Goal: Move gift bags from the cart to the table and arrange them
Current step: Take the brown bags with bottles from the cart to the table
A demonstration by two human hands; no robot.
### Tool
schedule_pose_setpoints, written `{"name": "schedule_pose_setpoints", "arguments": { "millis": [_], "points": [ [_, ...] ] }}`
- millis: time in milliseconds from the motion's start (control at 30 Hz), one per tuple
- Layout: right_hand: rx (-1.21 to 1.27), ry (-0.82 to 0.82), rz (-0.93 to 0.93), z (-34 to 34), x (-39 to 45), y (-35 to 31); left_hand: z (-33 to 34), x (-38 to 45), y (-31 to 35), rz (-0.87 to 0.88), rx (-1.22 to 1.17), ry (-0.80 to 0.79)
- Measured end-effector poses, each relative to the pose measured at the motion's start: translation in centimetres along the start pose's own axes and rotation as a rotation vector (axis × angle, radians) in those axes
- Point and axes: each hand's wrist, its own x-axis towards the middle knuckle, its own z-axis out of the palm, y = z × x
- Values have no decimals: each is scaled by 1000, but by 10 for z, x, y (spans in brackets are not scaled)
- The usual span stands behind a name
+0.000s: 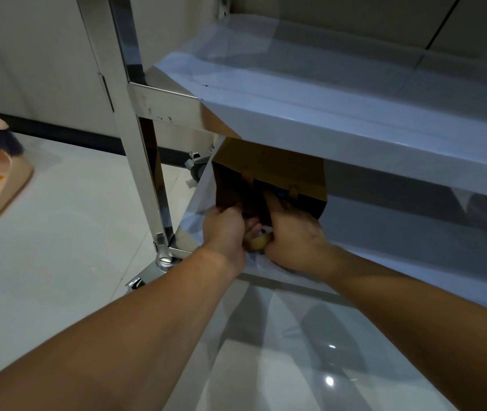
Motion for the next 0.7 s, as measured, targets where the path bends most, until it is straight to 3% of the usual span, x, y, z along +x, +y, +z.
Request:
{"name": "schedule_pose_setpoints", "arguments": {
  "millis": [133, 333, 433, 533, 600, 700],
  "points": [
    [74, -120, 141, -2, 20, -1, -1, 3, 2, 9, 44, 15],
    [128, 167, 86, 8, -1, 16, 1, 2, 1, 37, 156, 24],
    [207, 397, -68, 9, -13, 22, 5, 4, 2, -2, 134, 53],
    [118, 568, -220, 12, -22, 19, 7, 5, 2, -37, 140, 89],
    [125, 586, -403, 11, -29, 11, 8, 8, 3, -44, 135, 88],
    [202, 442, -606, 10, -36, -4, 1, 4, 0, 1, 210, 85]
  ]
}}
